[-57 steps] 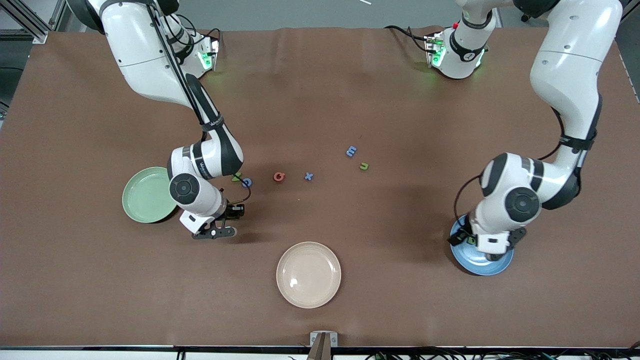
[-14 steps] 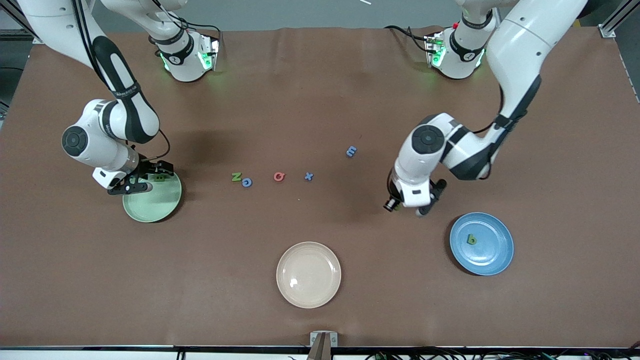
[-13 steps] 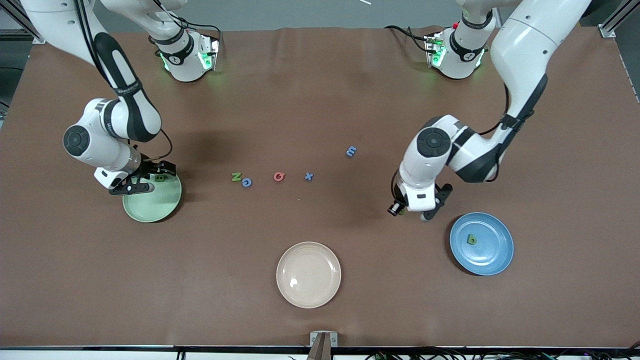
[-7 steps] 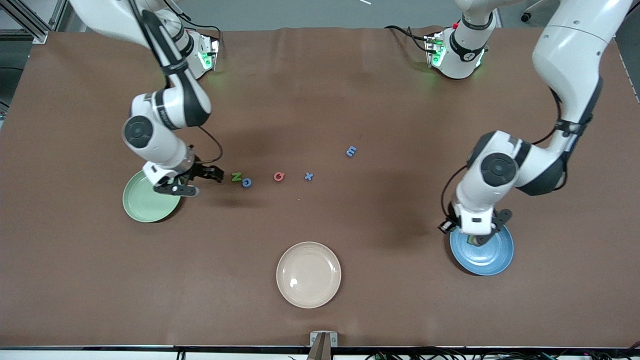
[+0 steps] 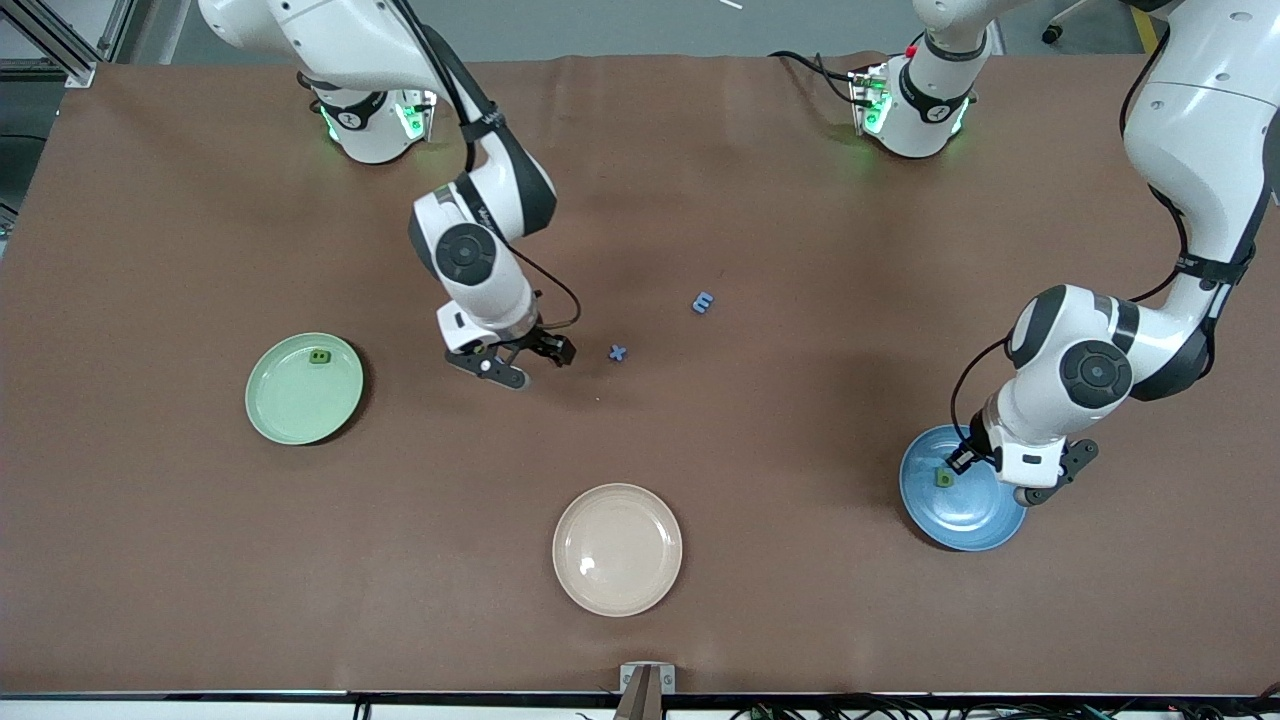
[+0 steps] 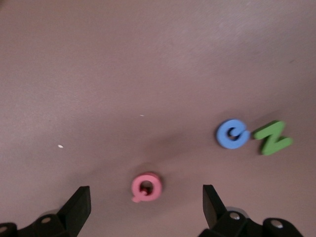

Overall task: Sort upper and lower case letters into plates
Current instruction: 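Place the n in the blue plate while the right gripper reaches the Q, then grasp the pink Q and blue E with the right and left grippers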

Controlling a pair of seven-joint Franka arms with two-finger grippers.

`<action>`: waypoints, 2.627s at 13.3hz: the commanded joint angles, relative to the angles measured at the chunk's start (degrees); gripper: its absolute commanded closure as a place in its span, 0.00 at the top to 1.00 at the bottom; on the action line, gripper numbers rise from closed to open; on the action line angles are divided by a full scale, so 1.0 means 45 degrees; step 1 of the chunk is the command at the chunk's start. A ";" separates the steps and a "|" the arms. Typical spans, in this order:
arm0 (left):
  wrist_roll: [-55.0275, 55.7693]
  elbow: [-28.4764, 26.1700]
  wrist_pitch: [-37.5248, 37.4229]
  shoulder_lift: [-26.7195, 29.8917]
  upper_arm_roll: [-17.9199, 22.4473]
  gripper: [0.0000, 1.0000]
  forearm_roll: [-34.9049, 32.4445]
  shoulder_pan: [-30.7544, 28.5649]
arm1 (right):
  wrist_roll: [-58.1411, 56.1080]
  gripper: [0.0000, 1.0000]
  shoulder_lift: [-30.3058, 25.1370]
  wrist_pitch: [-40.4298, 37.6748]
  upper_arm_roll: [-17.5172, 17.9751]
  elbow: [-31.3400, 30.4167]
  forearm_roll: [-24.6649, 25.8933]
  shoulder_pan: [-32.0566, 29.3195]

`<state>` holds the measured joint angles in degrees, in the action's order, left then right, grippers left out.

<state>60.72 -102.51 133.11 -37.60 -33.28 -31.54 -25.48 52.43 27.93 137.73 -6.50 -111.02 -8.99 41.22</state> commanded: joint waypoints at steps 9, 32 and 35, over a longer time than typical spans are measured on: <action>0.2830 -0.1613 -0.2002 0.0211 -0.3990 0.91 -0.0002 0.0833 | 0.0400 0.83 0.1195 -0.0294 -0.0139 0.0393 -0.0286 0.0761; 1.3947 -0.3313 0.1455 -0.1138 -0.2782 0.64 -0.1076 0.5954 | 0.0225 0.23 0.1235 -0.0137 -0.0197 0.0275 -0.0228 0.0879; 1.3988 -0.3333 0.1455 -0.1138 -0.2683 0.44 -0.1076 0.6150 | -0.0104 0.21 0.0243 -0.1324 -0.0488 0.0121 0.0024 0.0627</action>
<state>121.81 -116.95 139.00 -42.75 -46.63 -35.08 0.74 53.50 33.30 135.54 -7.48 -109.05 -8.97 44.86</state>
